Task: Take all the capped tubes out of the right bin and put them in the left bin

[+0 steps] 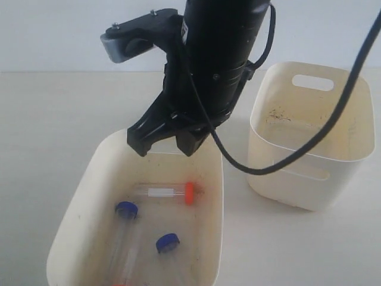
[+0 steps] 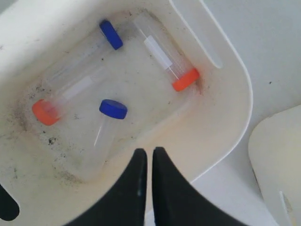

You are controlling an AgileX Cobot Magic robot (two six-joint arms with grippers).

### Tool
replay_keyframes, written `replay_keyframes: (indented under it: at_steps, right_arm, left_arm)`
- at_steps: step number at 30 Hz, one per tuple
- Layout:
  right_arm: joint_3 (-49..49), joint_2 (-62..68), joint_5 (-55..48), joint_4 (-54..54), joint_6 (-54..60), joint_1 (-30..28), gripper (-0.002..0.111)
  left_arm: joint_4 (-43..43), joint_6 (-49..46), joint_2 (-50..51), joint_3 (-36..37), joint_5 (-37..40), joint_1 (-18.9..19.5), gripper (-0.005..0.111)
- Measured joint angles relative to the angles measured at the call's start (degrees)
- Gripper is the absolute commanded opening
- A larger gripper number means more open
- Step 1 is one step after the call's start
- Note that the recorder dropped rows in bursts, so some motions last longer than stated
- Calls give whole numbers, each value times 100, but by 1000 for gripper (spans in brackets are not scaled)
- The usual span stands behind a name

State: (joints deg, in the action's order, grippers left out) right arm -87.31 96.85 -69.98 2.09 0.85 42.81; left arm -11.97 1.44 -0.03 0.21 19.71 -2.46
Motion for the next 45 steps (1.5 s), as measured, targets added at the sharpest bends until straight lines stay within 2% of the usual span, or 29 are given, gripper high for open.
replay_keyframes:
  at_steps: [12,17,21,26,29,32,36,37,38,39,40,41,42,45]
  right_arm:
    - [0,-124,0,-25,-38,0,3]
    - [0,-166,294,-209,178,0,3]
    - [10,-614,1078,-490,676,0,3]
    - [10,-1857,2289,-917,964,-17,3]
    - [0,-2602,2559,-999,954,-350,3]
    - [265,-3253,2850,-950,643,-1093,3]
    - [1286,-4027,3645,-803,112,-2162,3]
    - [2093,-4454,4270,-759,-156,-2684,3]
    - [2439,-4630,4519,-743,-234,-2914,3]
    - [3423,-5093,5092,-743,-382,-3307,3]
    - [3778,-5284,5327,-733,-409,-3438,3]
    - [4642,-5772,5728,-733,-501,-3692,3]
    - [4976,-6014,5863,-718,-548,-3767,3]
    - [6770,-7087,6530,-719,-607,-3917,3]
  left_arm:
    - [0,0,0,0,0,0,4]
    - [0,0,0,0,0,0,4]
    - [0,0,0,0,0,0,4]
    - [0,0,0,0,0,0,4]
    - [0,0,0,0,0,0,4]
    - [0,0,0,0,0,0,4]
    - [0,0,0,0,0,0,4]
    - [0,0,0,0,0,0,4]
    - [0,0,0,0,0,0,4]
    - [0,0,0,0,0,0,4]
    - [0,0,0,0,0,0,4]
    - [0,0,0,0,0,0,4]
    - [0,0,0,0,0,0,4]
    - [0,0,0,0,0,0,4]
